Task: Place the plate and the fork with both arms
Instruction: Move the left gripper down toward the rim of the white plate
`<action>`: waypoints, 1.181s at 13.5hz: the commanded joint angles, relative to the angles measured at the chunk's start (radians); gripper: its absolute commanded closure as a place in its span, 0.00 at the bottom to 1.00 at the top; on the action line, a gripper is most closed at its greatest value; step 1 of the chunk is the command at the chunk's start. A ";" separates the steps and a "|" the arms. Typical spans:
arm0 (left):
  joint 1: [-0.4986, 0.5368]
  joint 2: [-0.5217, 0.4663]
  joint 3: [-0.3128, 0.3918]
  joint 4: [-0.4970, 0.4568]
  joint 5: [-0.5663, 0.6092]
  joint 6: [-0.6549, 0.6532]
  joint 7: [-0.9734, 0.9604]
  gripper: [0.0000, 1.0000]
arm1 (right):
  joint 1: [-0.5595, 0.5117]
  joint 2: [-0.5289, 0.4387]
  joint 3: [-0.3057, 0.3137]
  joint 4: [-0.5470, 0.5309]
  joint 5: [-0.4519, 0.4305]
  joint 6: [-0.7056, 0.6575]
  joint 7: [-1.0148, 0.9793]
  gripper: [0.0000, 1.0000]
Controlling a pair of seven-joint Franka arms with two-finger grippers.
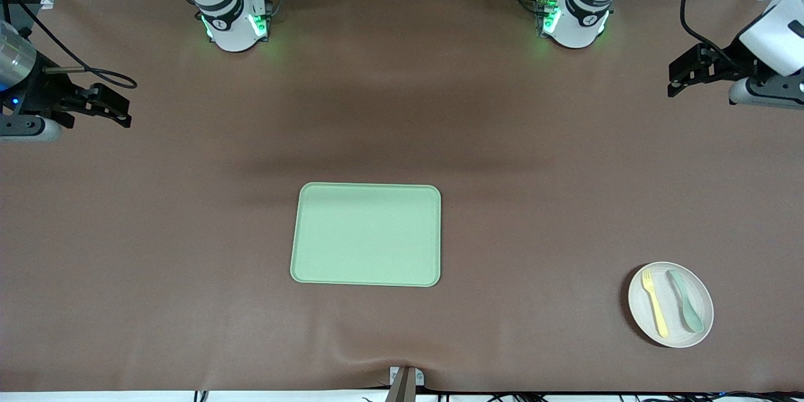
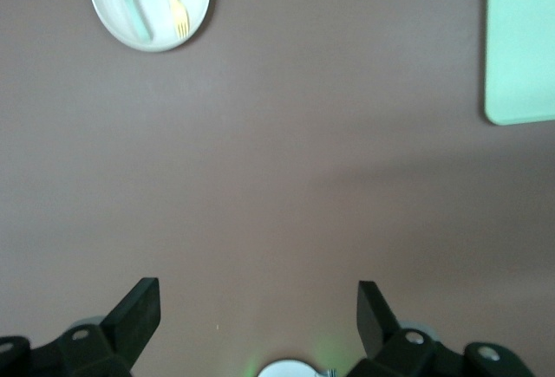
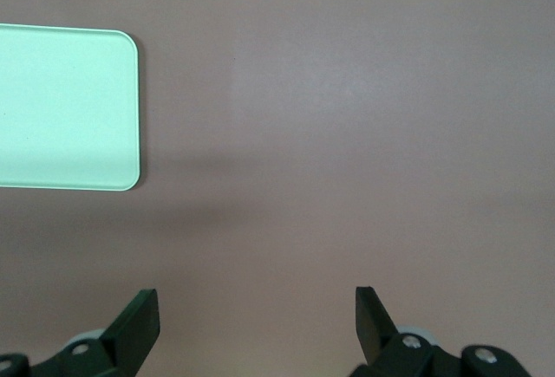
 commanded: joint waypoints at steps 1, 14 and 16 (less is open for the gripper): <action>0.024 0.034 -0.005 -0.039 0.014 -0.014 -0.013 0.00 | -0.014 0.009 0.006 0.023 0.012 -0.017 -0.007 0.00; 0.262 0.524 0.028 0.121 0.031 0.470 -0.007 0.00 | -0.023 0.011 0.006 0.019 0.012 -0.017 -0.009 0.00; 0.257 0.594 0.061 0.125 0.040 0.564 -0.002 0.00 | -0.025 0.011 0.006 0.019 0.012 -0.016 -0.010 0.00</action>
